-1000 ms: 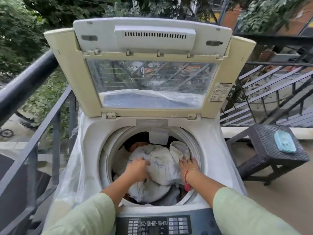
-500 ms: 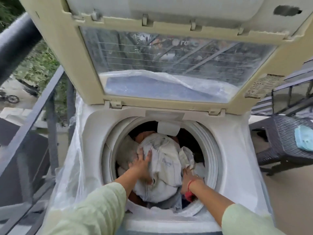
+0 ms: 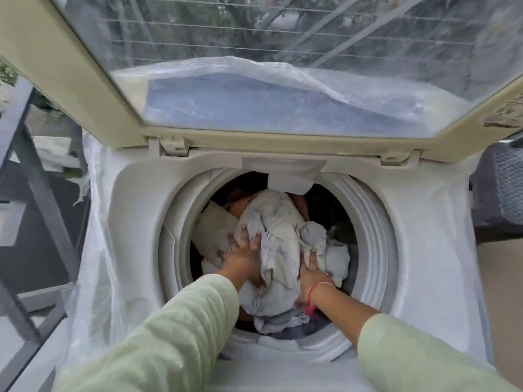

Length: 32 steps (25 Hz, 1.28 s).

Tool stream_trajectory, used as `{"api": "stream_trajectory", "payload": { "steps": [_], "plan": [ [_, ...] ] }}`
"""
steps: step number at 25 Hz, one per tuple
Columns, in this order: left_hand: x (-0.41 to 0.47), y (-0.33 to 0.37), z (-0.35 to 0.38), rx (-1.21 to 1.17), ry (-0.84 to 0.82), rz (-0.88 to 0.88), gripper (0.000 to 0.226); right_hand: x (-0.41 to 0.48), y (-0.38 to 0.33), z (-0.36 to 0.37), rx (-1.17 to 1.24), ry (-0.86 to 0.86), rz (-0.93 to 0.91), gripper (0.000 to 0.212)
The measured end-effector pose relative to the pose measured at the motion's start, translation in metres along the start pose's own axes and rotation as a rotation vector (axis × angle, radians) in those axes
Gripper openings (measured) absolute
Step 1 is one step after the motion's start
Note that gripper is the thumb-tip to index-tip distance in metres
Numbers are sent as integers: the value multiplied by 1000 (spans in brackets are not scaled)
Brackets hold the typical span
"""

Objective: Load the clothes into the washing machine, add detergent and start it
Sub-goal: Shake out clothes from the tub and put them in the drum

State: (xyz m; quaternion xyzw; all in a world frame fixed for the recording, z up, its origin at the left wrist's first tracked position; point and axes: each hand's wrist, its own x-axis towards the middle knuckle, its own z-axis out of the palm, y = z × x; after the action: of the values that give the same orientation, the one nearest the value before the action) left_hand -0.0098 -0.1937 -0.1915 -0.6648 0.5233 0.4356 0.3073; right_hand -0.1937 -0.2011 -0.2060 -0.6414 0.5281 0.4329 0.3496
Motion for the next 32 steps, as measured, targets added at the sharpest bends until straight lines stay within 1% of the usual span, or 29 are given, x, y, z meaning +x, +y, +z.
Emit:
{"api": "stream_trajectory", "payload": {
  "steps": [2, 4, 6, 7, 8, 9, 11, 12, 13, 15, 16, 18, 20, 22, 24, 26, 28, 32],
  "plan": [
    [4, -7, -16, 36, -102, 42, 134, -2, 9, -12, 16, -70, -43, 135],
    [-2, -12, -37, 56, -127, 76, 124, -14, 13, -38, 63, -75, -65, 129],
    [-21, -6, -54, 65, -79, 72, 104, -41, 14, -72, 173, 9, -79, 112],
    [-36, 0, -58, 54, -25, 90, 88, -61, 14, -86, 279, 76, -104, 100],
    [-55, 10, -62, 36, 59, 111, 71, -83, 17, -97, 418, 169, -163, 91],
    [-71, 19, -63, -27, 188, 136, 59, -108, 22, -104, 558, 278, -238, 85],
    [-102, 37, -65, -250, 496, 186, 51, -157, 37, -105, 808, 473, -385, 78],
    [-117, 44, -68, -351, 635, 247, 50, -178, 48, -100, 913, 557, -441, 72],
    [-133, 57, -70, -394, 746, 337, 49, -200, 65, -91, 1012, 640, -483, 65],
    [-164, 85, -70, -413, 896, 516, 43, -233, 109, -70, 1156, 801, -552, 50],
    [-181, 103, -69, -418, 937, 602, 39, -244, 136, -57, 1214, 874, -560, 44],
    [-213, 145, -65, -375, 985, 771, 35, -258, 193, -26, 1358, 959, -486, 36],
    [-236, 195, -57, -285, 984, 940, 37, -264, 249, 11, 1480, 1044, -318, 30],
    [-246, 249, -48, -135, 937, 1076, 48, -264, 295, 52, 1558, 1098, -132, 28],
    [-237, 301, -34, 36, 853, 1111, 55, -259, 329, 91, 1619, 1091, 22, 27],
    [-217, 342, -20, 237, 768, 1077, 57, -248, 349, 121, 1640, 1055, 101, 27],
    [-198, 377, -7, 425, 652, 984, 57, -234, 364, 146, 1646, 993, 122, 26],
    [-159, 431, 12, 620, 430, 764, 60, -197, 380, 181, 1697, 834, 167, 20]
  ]
}}
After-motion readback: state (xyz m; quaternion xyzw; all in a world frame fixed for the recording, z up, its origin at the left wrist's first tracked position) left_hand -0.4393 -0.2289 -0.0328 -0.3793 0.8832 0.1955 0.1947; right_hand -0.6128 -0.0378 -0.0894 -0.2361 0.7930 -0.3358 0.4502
